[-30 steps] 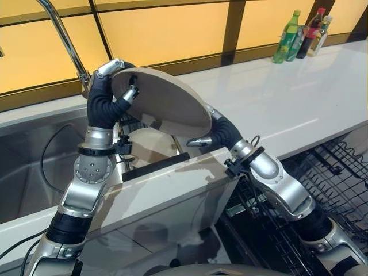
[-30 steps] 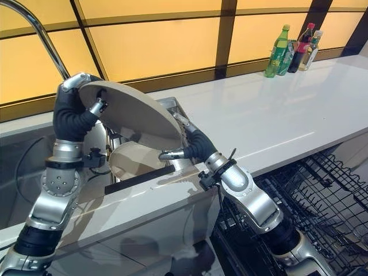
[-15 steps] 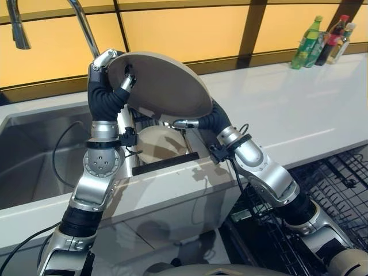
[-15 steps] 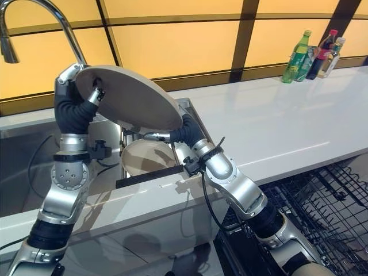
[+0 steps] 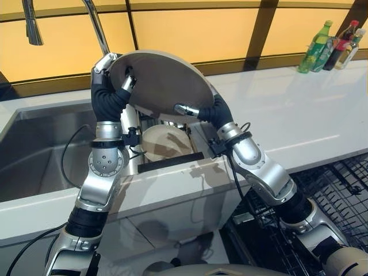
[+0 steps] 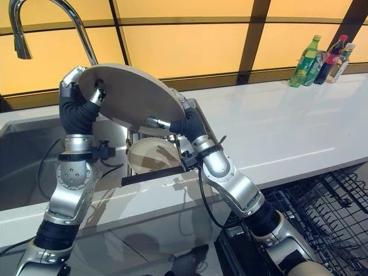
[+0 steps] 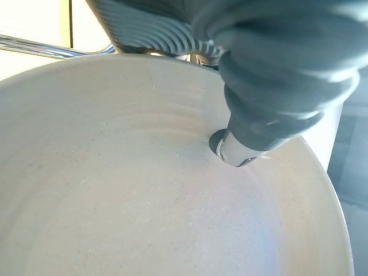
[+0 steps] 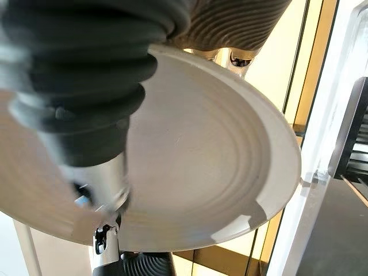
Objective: Pick up plates and place into dishwasher.
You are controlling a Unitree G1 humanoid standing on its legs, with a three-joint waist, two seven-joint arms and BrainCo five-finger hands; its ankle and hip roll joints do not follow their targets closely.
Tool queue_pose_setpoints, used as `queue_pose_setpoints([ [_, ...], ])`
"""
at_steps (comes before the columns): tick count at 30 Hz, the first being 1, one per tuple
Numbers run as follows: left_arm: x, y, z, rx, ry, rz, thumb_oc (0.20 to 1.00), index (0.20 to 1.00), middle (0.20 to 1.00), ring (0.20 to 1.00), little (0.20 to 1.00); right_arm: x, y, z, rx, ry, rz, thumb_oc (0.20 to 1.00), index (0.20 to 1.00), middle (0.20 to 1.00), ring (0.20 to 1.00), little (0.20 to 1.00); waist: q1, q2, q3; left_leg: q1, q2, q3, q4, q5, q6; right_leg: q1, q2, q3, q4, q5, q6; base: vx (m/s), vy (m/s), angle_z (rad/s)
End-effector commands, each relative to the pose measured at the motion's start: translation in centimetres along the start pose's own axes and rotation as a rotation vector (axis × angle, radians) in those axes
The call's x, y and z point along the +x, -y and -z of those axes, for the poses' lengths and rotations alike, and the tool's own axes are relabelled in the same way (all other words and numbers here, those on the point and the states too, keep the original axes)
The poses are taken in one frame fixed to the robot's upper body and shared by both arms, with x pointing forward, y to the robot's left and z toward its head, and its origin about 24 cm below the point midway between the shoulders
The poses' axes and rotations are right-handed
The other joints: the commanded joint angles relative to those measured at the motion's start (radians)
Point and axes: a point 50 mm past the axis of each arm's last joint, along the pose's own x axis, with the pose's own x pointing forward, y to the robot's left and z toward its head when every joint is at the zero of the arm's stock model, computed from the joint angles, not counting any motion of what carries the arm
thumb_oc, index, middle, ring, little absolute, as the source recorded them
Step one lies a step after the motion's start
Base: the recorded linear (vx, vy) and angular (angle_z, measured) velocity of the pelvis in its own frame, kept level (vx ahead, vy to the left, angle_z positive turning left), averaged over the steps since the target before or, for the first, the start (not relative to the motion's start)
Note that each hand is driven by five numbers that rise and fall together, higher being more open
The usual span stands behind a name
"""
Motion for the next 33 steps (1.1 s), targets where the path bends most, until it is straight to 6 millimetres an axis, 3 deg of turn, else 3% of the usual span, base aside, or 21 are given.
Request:
queue_pose_setpoints([
  [1, 0.2, 2.9, -0.1, -0.101, 0.021, 0.119, 0.200, 0.200, 0.200, 0.200, 0.200, 1.0, -2.1, -3.4, 0.124, 0.160, -0.122, 0.200, 0.200, 0.200, 0.200, 0.200, -0.005, -0.008, -0.072, -0.024, 0.025, -0.029, -0.011, 0.032, -0.013, -0.079, -0.042, -0.007, 0.107, 0.018, 0.054, 0.01, 0.016, 0.05],
  [12, 0.3, 2.7, 0.0, -0.101, 0.019, 0.112, 0.200, 0.200, 0.200, 0.200, 0.200, 0.8, -2.1, -1.2, 0.069, 0.018, -0.178, 0.200, 0.200, 0.200, 0.200, 0.200, -0.005, -0.017, -0.076, -0.022, 0.017, -0.039, -0.019, 0.037, -0.008, -0.077, -0.039, -0.008, 0.106, 0.020, 0.053, 0.00, 0.016, 0.06],
  [19, 0.0, 2.5, 0.6, -0.088, -0.012, 0.086, 0.200, 0.200, 0.200, 0.200, 0.200, 0.5, -0.9, -0.9, 0.052, 0.012, -0.147, 0.200, 0.200, 0.200, 0.200, 0.200, -0.015, -0.022, -0.073, -0.020, 0.019, -0.026, -0.021, 0.036, -0.006, -0.079, -0.037, -0.004, 0.108, 0.020, 0.054, 0.00, 0.000, 0.00],
  [20, 0.0, 2.3, 0.7, -0.077, -0.018, 0.066, 0.354, 0.354, 0.354, 0.354, 0.354, 0.5, -0.5, -0.9, 0.041, 0.013, -0.130, 0.200, 0.200, 0.200, 0.200, 0.200, -0.018, -0.022, -0.073, -0.020, 0.019, -0.022, -0.022, 0.036, -0.007, -0.080, -0.036, -0.003, 0.108, 0.020, 0.054, -0.03, 0.019, 0.00],
  [21, 0.1, 2.1, 0.9, -0.082, -0.033, 0.057, 0.645, 0.645, 0.645, 0.645, 0.645, 0.4, -0.1, -0.9, 0.030, 0.013, -0.115, 0.200, 0.200, 0.200, 0.200, 0.200, -0.020, -0.023, -0.073, -0.020, 0.020, -0.019, -0.023, 0.036, -0.007, -0.080, -0.036, -0.002, 0.109, 0.020, 0.054, -0.04, 0.022, -0.01],
  [22, 0.1, 1.6, 1.0, -0.077, -0.043, 0.060, 1.000, 1.000, 1.000, 1.000, 1.000, 0.3, 0.5, -0.9, 0.013, 0.012, -0.096, 0.200, 0.200, 0.200, 0.200, 0.200, -0.023, -0.023, -0.074, -0.019, 0.021, -0.014, -0.024, 0.036, -0.007, -0.081, -0.036, -0.002, 0.110, 0.019, 0.055, -0.03, 0.023, -0.01],
  [33, 2.8, -6.8, -1.0, 0.234, 0.089, -0.208, 1.000, 1.000, 1.000, 1.000, 1.000, -2.2, 7.7, -1.3, -0.187, -0.005, 0.166, 0.200, 0.200, 0.200, 0.200, 0.200, -0.077, 0.002, -0.089, -0.017, 0.025, 0.025, -0.020, 0.031, -0.010, -0.101, -0.040, 0.031, 0.123, 0.022, 0.057, -0.02, 0.031, -0.06],
])
